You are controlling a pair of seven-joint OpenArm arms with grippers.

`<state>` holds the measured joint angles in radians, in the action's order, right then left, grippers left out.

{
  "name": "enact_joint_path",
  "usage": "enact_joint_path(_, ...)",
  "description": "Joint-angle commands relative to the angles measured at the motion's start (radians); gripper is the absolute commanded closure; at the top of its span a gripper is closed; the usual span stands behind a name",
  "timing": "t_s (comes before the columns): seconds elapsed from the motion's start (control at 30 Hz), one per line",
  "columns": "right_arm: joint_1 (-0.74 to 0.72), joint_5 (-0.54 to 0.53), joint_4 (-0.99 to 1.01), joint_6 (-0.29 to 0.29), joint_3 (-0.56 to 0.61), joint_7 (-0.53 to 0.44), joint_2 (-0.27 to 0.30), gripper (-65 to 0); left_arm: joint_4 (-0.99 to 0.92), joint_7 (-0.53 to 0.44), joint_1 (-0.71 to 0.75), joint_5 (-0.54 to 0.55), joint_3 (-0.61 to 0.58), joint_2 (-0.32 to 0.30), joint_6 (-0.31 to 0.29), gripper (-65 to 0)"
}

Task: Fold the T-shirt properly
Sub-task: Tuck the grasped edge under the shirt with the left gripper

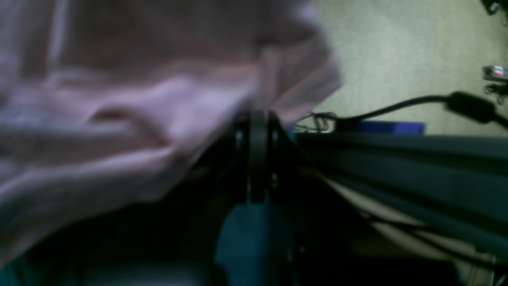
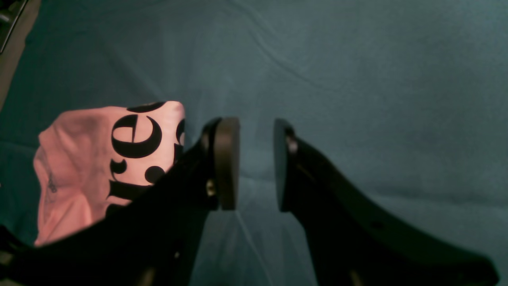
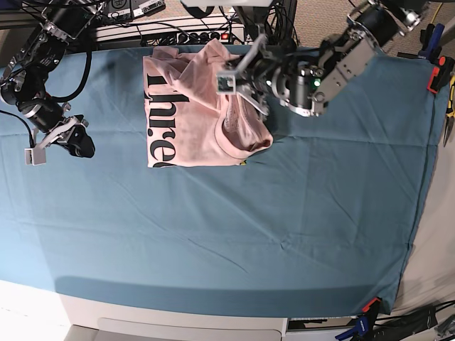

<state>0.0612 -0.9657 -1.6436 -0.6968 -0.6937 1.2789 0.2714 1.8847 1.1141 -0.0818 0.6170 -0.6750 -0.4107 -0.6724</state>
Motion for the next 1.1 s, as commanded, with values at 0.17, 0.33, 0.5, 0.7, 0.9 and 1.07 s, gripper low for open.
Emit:
enact_joint_path(0.17, -0.011, -0.02, -0.016, -0.001, -0.006, -0.022, 0.019, -15.5, 0.016, 0.013, -0.03, 0.023, 0.004, -0.039, 0.002, 0.0)
enact_joint_path(0.33, -0.011, -0.02, -0.016, -0.001, -0.006, -0.022, 0.019, -15.5, 0.016, 0.02, -0.029, 0.034, 0.004, -0.039, 0.003, -23.3)
enact_joint_path(0.5, -0.011, -0.021, -0.016, -0.001, -0.006, -0.022, 0.0, -15.5, 0.016, 0.019, -0.038, 0.024, 0.004, -0.039, 0.003, -24.5)
enact_joint_path(0.7, -0.011, -0.02, -0.016, -0.001, -0.006, -0.022, -0.029, -15.5, 0.016, 0.0, -0.055, -0.05, 0.004, -0.039, 0.048, -24.6)
enact_joint_path(0.9, -0.011, -0.019, -0.016, -0.001, -0.006, -0.022, -0.027, -15.5, 0.016, -0.007, -0.056, -0.048, 0.005, -0.038, 0.051, -26.5)
enact_joint_path(1.07, -0.011, -0.02, -0.016, -0.001, -0.006, -0.022, -0.028, -15.5, 0.016, -0.006, -0.056, 0.043, 0.005, -0.038, 0.074, -26.5)
